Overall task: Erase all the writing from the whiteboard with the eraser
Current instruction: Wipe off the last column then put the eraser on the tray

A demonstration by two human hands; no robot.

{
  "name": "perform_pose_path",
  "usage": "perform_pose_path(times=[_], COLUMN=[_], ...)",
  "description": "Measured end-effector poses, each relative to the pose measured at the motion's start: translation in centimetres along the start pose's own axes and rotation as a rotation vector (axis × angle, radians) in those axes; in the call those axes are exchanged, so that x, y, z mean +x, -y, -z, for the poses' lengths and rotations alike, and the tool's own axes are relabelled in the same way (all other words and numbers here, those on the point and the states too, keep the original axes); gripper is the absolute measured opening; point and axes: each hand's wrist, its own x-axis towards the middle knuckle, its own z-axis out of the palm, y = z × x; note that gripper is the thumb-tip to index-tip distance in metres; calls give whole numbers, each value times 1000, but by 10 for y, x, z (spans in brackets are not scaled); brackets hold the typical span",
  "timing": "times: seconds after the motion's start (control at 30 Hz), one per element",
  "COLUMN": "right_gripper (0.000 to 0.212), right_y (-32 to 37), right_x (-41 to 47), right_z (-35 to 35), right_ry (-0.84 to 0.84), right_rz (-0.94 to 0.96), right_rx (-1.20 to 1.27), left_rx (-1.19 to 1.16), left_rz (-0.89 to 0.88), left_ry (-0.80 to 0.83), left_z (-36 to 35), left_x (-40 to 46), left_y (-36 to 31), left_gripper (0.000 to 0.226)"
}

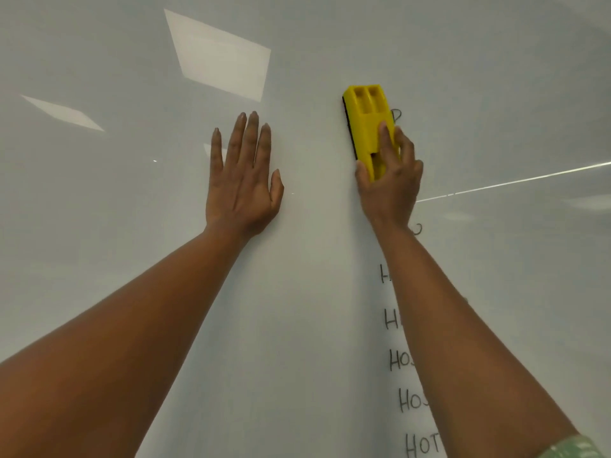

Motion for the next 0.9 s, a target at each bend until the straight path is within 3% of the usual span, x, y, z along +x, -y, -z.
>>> perform_pose_path(times=[0.17, 0.3, 0.5, 0.63, 0.9], right_gripper=[61, 62, 64, 64, 62], right_y=[30, 11, -28, -15, -31], right_x=[-22, -3, 30, 24, -16], right_z=[-8, -3, 15, 9, 9], right_ry=[19, 49, 77, 25, 8], right_rz=[135, 249, -36, -218, 22], right_rx=[13, -65, -130, -113, -68], left_rx=[0, -27, -12, -4, -10], left_rz=[-14, -25, -17, -14, -15], left_ry=[16, 4, 13, 14, 19], left_z=[0, 0, 1, 1, 2], left_x=[1, 0, 0, 0, -1], left_y=[-1, 0, 0, 0, 1], left_gripper=[68, 68, 68, 67, 68])
